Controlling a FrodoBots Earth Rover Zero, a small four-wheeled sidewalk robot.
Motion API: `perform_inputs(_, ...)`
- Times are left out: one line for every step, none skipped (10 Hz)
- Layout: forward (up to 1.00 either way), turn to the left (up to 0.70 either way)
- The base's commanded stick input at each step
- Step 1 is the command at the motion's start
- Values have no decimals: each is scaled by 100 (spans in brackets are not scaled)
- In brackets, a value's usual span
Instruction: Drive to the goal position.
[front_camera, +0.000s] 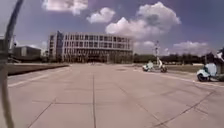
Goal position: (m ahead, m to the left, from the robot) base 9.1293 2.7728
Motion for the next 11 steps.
perform_inputs(85,0)
perform_inputs(85,0)
perform_inputs(85,0)
perform_inputs(85,0)
perform_inputs(85,0)
perform_inputs(85,0)
perform_inputs(85,0)
perform_inputs(85,0)
perform_inputs(85,0)
perform_inputs(85,0)
perform_inputs(85,0)
